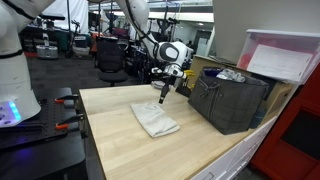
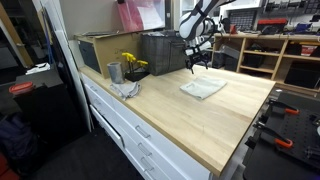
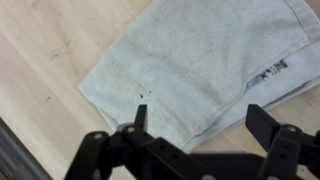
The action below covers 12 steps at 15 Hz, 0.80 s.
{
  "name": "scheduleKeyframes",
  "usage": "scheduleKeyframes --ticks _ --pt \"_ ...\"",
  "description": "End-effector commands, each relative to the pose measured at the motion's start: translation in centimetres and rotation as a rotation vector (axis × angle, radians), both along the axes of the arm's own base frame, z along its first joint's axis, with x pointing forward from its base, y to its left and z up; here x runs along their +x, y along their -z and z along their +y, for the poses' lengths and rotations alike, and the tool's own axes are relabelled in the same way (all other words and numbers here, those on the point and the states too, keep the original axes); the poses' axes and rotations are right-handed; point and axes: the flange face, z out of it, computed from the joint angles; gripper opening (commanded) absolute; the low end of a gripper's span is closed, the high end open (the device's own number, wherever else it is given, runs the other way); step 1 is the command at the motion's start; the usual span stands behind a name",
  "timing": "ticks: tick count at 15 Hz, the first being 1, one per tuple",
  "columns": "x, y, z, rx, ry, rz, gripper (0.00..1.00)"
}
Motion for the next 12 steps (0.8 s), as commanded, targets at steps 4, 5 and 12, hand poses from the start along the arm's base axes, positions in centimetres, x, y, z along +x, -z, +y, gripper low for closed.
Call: scheduleKeyframes --ticks 4,5,12 --pt "3.1 3.2 -3.9 -0.002 0.208 -0.034 1.0" --pt "3.2 3.5 -4.3 -0.015 0.224 -0.033 1.0" --pt "2.5 5.2 -3.8 -0.064 0.311 0.048 0.49"
